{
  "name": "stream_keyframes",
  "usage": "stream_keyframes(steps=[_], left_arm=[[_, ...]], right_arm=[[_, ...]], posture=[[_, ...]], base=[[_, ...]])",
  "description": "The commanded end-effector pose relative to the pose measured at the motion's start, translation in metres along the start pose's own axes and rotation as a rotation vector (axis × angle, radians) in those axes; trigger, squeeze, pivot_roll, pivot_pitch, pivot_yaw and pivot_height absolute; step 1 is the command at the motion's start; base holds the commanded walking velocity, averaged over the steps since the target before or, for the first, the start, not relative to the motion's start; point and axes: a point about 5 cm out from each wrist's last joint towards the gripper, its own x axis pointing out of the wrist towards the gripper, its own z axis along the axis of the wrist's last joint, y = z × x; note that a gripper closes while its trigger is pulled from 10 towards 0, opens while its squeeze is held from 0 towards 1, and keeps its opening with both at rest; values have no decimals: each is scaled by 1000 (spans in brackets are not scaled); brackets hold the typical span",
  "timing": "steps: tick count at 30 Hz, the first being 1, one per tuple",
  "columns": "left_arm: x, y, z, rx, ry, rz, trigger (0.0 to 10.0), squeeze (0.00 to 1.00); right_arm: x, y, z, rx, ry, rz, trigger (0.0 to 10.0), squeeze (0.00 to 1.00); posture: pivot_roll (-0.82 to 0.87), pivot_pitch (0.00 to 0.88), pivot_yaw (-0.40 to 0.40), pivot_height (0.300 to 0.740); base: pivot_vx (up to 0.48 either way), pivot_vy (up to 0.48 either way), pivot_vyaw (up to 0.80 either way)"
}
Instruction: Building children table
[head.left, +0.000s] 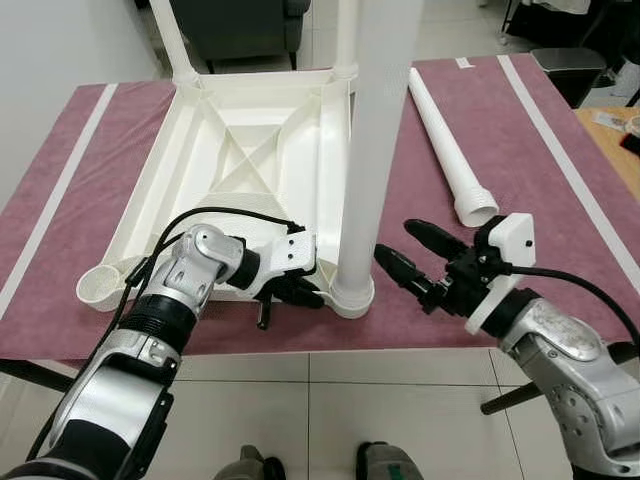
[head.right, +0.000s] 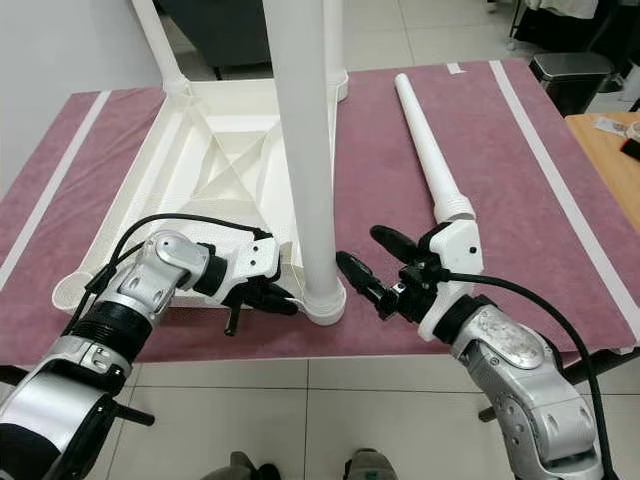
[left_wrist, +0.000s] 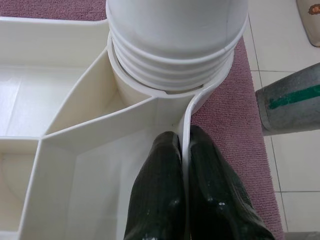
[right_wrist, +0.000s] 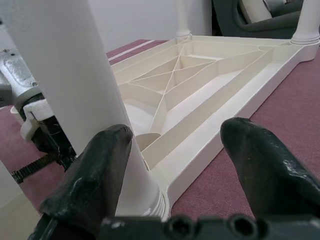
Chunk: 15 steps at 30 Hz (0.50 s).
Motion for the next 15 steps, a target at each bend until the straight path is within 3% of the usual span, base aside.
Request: stream_keyframes(steps=[1,4,5,8,9,10,15], left_arm=[[2,22,-28,-148,68,692,10000,0],[1,23,-27,-150,59,701,10000,0],[0,23,-26,-153,45,699,10000,1000],[-2,20,-27,-120,40,665,10000,1000],[-3,17,-26,-87,23,632,10000,808],[-7,14,-25,-59,5,601,10000,0],[-16,7,-26,-6,-9,541,10000,0]], right_arm=[[-2,16,-11,13,65,131,10000,0],[-6,14,-14,4,89,126,10000,0],[-12,10,-18,-12,115,109,10000,0],[-20,3,-21,-22,140,74,10000,0],[-23,1,-20,-23,143,61,10000,0],[-25,2,-18,-20,137,56,10000,0],[-27,6,-13,-2,113,66,10000,0]], posture=[[-141,129,138,740],[-141,129,138,740],[-141,129,138,740],[-147,130,143,740],[-147,130,143,740],[-153,132,146,740],[-154,136,146,740]], base=[[0,0,0],[0,0,0],[0,0,0],[0,0,0],[0,0,0],[0,0,0],[0,0,0]])
